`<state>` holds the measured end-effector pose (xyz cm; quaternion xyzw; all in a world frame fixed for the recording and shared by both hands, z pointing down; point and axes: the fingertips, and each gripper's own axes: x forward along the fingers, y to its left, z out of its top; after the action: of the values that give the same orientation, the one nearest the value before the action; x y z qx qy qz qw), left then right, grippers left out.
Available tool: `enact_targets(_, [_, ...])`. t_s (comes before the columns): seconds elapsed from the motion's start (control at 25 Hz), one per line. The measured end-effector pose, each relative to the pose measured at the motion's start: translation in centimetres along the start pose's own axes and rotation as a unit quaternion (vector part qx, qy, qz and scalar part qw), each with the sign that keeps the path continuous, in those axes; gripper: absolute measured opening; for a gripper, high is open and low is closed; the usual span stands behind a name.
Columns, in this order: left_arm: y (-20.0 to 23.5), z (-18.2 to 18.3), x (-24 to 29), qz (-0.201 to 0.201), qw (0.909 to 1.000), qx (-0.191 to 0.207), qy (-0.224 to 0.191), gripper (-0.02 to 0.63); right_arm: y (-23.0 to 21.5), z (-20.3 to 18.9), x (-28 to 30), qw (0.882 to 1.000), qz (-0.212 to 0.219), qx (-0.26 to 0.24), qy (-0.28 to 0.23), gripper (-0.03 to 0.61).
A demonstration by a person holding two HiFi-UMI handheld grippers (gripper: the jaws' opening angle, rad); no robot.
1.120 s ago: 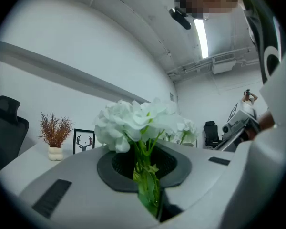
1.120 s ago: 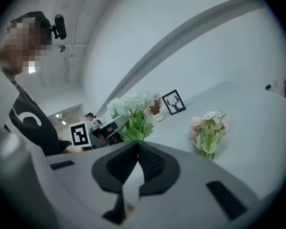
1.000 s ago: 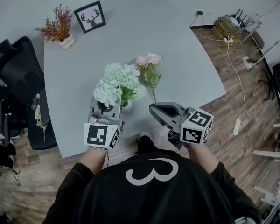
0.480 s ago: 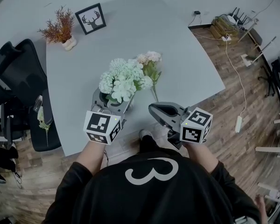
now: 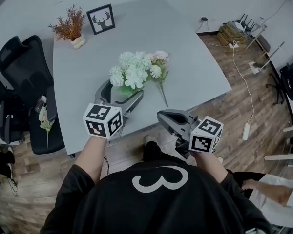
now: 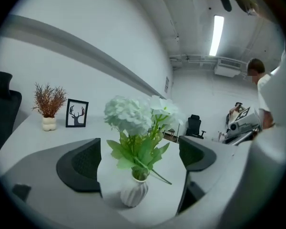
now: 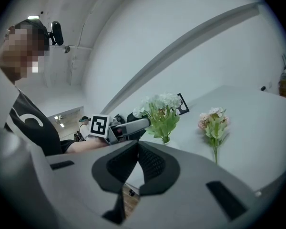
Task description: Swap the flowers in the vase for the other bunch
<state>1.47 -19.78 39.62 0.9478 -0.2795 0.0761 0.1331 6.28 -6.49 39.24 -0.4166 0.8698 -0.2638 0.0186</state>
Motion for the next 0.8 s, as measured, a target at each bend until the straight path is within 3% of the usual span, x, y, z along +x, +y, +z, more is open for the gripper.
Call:
enact_targets(0.2, [-1.2,-0.6,-4.2,-0.003,0.9993,-0.027,-0.025,0.5,2.2,-1.0,-2.6,1.0,-0.006,-0.012,-0.001,0.009])
enact_targets(0.4, [-5.5,-1.0,-8.9,-0.06,0.9957,-0.067,-0.021,0.495,4.3,0.1,-4.1,0.999,0.005,-0.034,-0.021,0.009])
enact_targets(0.6, [-11.4,1.5,-13.4,-0.105,0.9929,-0.047,-0.029,0.472,7.6,1.9,-4.7,0.996,0.044,-0.063,-0.036,0.009])
enact_targets(0.64, [-12.5,2.1,-14.1,-0.111,0.9924,-0.044,-0.031,0.434,8.3,2.1,-4.8,0.995,0.054,-0.07,-0.037,0.009])
enact_targets(0.8, [-16.6,3.5,-17.3,-0.092,0.9942,-0.015,-0.053,0.131,11.2,2.1,-6.6,0.992,0.09,-0.085,-0.039,0.009])
